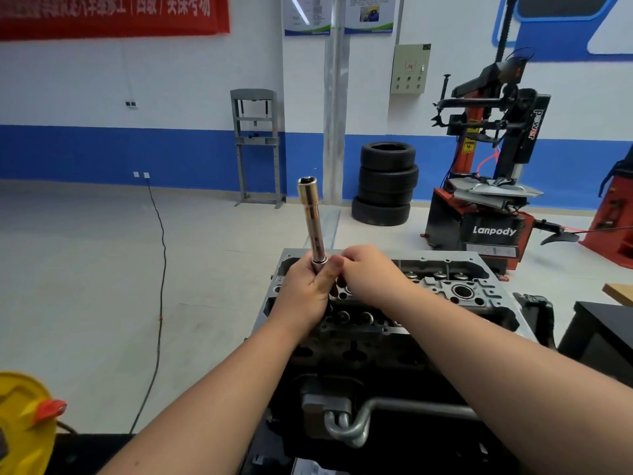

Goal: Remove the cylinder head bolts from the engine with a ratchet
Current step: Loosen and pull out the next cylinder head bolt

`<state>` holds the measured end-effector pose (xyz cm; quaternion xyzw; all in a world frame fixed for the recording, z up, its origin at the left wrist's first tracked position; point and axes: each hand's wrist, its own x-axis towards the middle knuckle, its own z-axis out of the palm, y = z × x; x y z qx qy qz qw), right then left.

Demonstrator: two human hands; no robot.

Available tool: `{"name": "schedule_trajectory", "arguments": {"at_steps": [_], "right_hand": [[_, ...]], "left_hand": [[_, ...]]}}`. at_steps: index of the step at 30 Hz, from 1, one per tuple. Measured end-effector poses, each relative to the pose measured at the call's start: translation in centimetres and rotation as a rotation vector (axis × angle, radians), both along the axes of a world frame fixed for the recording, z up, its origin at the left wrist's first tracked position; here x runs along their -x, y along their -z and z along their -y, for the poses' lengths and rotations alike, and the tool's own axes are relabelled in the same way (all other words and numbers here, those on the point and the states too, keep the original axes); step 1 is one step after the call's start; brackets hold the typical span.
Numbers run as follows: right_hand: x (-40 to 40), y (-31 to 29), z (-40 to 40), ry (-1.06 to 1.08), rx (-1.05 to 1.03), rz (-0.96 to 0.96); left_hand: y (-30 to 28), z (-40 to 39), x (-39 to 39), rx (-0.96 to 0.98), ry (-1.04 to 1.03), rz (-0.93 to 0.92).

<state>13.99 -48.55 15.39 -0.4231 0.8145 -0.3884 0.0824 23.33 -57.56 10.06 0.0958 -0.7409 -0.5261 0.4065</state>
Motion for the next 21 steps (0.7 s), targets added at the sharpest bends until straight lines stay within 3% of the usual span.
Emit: {"name": "schedule_trajectory", "arguments": {"at_steps": [8, 21], "right_hand": [[-0.3, 0.4, -1.3, -0.078, -0.355, -0.23], [-2.6, 1.3, 0.0, -0.163, -0.03, -0.404]], "left_hand": [[-1.9, 0.1, 0.3, -0.011, -0.078, -0.028], [-6.0, -0.7, -1.4, -0.257, 0.066, -0.262]]}}
